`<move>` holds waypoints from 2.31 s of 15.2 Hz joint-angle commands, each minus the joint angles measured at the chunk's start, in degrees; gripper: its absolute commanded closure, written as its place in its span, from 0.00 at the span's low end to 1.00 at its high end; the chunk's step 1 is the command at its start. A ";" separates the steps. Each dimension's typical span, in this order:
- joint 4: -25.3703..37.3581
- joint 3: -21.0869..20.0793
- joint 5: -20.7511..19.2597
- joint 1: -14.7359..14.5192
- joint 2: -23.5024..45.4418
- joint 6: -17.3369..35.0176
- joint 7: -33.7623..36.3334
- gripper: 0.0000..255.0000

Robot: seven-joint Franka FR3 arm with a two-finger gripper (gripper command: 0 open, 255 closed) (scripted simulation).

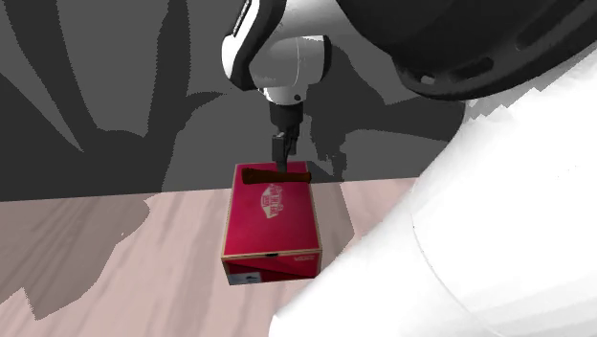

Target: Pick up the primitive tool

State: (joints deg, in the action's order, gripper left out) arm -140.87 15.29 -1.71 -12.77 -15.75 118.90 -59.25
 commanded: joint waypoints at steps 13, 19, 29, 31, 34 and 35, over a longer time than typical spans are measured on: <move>0.89 1.62 7.61 -3.67 12.01 11.59 -15.68 1.00; 0.83 1.63 7.59 -3.65 11.97 11.60 -15.70 1.00; 2.98 1.37 5.92 -3.50 8.25 5.98 -13.97 1.00; 3.69 1.28 5.54 -3.45 7.28 4.37 -13.57 1.00; 4.84 1.15 5.04 -3.38 5.95 1.96 -13.02 1.00; 5.25 1.10 4.90 -3.36 5.53 1.16 -12.85 1.00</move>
State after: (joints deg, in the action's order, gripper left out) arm -135.95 16.38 3.39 -16.20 -9.76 120.86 -72.18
